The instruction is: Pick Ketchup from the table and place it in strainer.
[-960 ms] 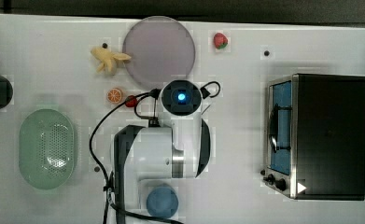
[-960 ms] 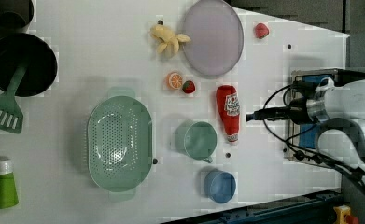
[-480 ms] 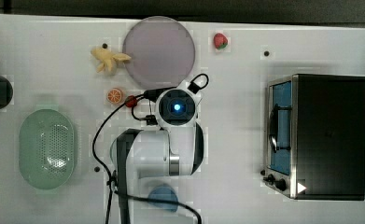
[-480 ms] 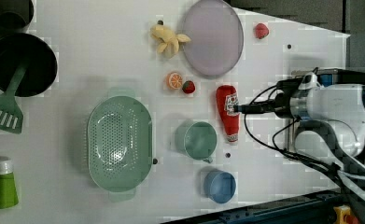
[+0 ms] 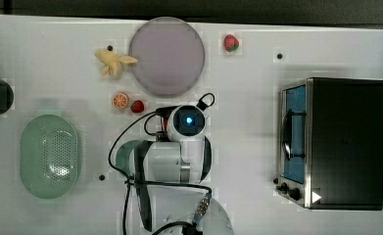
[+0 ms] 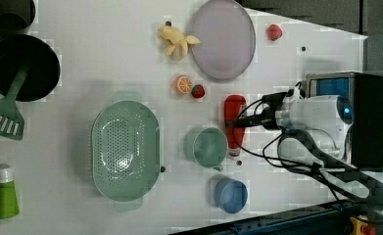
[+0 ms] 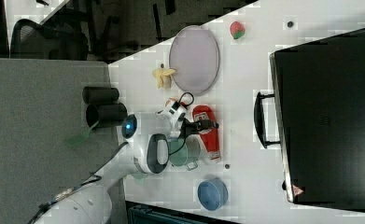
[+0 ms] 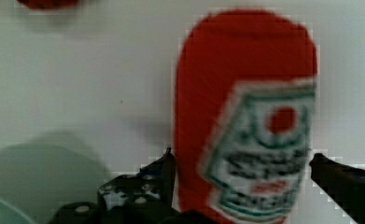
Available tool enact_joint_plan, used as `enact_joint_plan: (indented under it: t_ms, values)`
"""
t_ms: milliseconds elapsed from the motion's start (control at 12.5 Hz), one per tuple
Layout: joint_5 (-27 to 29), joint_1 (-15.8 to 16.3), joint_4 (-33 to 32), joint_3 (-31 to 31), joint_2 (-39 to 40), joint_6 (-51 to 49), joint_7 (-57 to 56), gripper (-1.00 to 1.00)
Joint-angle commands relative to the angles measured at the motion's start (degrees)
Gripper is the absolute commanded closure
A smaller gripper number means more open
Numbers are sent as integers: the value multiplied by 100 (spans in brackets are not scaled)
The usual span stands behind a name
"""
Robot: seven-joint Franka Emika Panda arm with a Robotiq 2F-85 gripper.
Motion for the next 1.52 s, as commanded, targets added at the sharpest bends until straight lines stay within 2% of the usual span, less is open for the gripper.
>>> enact_joint_plan:
  t_ms: [80, 160, 480, 880, 1120, 1520]
  values:
    - [-19, 2, -26, -36, -51, 308, -211, -43]
    - [-19, 3, -35, -30, -68, 307, -211, -25]
    - [-19, 17, 4, 5, -594, 104, -211, -25]
    - [-15, 54, 378, 305, -1954, -1649, -12, -25]
    - [-8, 125, 712, 563, -2565, -2687, 659, -25]
    - [-7, 368, 937, 1489, -2774, -3026, 2723, -25]
